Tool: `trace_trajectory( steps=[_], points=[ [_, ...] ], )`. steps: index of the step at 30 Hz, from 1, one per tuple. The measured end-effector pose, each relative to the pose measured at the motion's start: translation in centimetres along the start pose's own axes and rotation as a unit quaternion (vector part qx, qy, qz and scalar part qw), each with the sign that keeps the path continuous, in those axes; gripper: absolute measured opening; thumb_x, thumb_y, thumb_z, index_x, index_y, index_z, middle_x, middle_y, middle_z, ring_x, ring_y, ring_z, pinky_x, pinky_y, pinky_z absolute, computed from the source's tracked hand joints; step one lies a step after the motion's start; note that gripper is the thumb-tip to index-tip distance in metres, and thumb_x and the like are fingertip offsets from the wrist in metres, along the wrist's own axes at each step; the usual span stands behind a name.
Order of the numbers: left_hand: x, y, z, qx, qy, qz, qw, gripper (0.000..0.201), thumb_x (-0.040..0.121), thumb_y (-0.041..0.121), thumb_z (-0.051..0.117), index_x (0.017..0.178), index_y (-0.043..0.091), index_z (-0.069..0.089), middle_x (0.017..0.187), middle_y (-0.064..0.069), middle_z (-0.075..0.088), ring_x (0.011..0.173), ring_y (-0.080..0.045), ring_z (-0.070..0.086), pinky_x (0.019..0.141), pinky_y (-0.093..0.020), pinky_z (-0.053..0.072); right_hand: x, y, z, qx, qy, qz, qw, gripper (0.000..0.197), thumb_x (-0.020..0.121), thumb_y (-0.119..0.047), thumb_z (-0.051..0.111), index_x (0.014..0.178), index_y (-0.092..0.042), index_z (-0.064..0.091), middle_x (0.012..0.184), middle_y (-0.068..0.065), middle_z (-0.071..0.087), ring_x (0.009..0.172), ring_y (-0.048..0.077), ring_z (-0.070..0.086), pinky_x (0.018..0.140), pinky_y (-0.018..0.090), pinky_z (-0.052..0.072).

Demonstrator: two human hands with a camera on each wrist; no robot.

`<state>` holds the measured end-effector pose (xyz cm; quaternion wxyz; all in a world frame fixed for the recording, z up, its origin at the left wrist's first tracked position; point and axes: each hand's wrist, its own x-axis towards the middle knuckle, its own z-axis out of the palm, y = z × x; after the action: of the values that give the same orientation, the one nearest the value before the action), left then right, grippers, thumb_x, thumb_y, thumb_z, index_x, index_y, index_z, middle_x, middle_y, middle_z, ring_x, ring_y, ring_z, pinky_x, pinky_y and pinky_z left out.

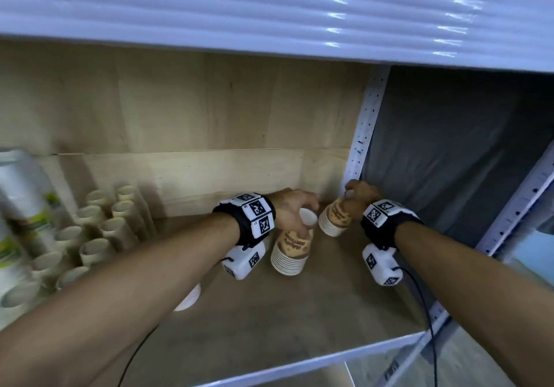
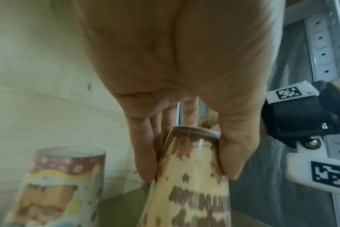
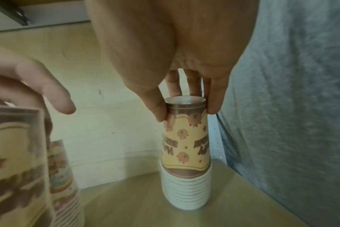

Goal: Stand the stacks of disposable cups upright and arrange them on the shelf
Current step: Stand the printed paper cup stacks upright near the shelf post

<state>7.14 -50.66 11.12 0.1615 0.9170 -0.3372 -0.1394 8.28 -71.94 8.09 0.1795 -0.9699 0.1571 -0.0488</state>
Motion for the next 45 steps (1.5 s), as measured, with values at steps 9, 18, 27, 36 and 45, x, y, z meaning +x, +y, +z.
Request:
trace_trajectory(
  steps=[9, 18, 27, 36, 45],
  points=[
    [-5.0, -2.4, -3.0, 0.105, -0.068, -0.076, 0.989, 0.049, 0.073, 0.024, 0.077, 0.118, 0.028, 0.058, 0.125, 0.003, 0.054, 0.105, -0.018, 0.055, 0.063, -0.023, 0.044, -0.4, -5.8, 1.1, -0.018, -0.054, -0.067, 0.996, 0.042, 0.085, -0.019, 0.065, 0.125, -0.009, 0.06, 0.126, 0.014, 0.06, 0.117, 0.031, 0.056, 0.094, 0.032, 0.045],
    [-8.0, -4.8, -3.1, 0.1, -0.059, -0.121, 0.986, 0.048, 0.076, 0.017, 0.074, 0.121, 0.023, 0.056, 0.129, 0.002, 0.052, 0.111, -0.021, 0.053, 0.078, -0.028, 0.048, -1.0, -10.1, 3.8, -0.001, -0.016, -0.115, 0.993, 0.034, 0.086, -0.009, 0.06, 0.119, -0.004, 0.065, 0.124, 0.012, 0.063, 0.114, 0.028, 0.059, 0.092, 0.029, 0.047],
    [-9.2, -6.1, -2.5, 0.096, -0.062, -0.15, 0.982, 0.05, 0.077, 0.011, 0.074, 0.122, 0.022, 0.055, 0.124, 0.001, 0.056, 0.103, -0.019, 0.054, 0.074, -0.029, 0.046, -2.2, -10.8, 4.1, -0.014, -0.09, -0.119, 0.989, 0.038, 0.086, -0.018, 0.061, 0.123, -0.012, 0.062, 0.124, 0.012, 0.061, 0.115, 0.029, 0.058, 0.095, 0.034, 0.047],
    [-9.4, -6.9, -2.1, 0.113, -0.089, -0.168, 0.975, 0.055, 0.075, 0.011, 0.077, 0.124, 0.022, 0.055, 0.128, 0.0, 0.055, 0.108, -0.02, 0.055, 0.079, -0.031, 0.051, -1.3, -10.7, 4.2, -0.042, -0.096, -0.138, 0.985, 0.042, 0.087, -0.018, 0.062, 0.128, -0.013, 0.058, 0.128, 0.011, 0.059, 0.119, 0.028, 0.056, 0.097, 0.033, 0.045],
    [-7.8, -5.9, -4.6, 0.098, -0.032, -0.164, 0.981, 0.042, 0.079, 0.034, 0.076, 0.117, 0.025, 0.059, 0.107, 0.007, 0.057, 0.096, -0.015, 0.054, 0.069, -0.025, 0.042, -0.3, -10.9, 3.0, -0.061, -0.11, -0.158, 0.979, 0.059, 0.085, -0.024, 0.067, 0.14, -0.014, 0.046, 0.145, 0.007, 0.043, 0.13, 0.026, 0.045, 0.101, 0.031, 0.041]
  ],
)
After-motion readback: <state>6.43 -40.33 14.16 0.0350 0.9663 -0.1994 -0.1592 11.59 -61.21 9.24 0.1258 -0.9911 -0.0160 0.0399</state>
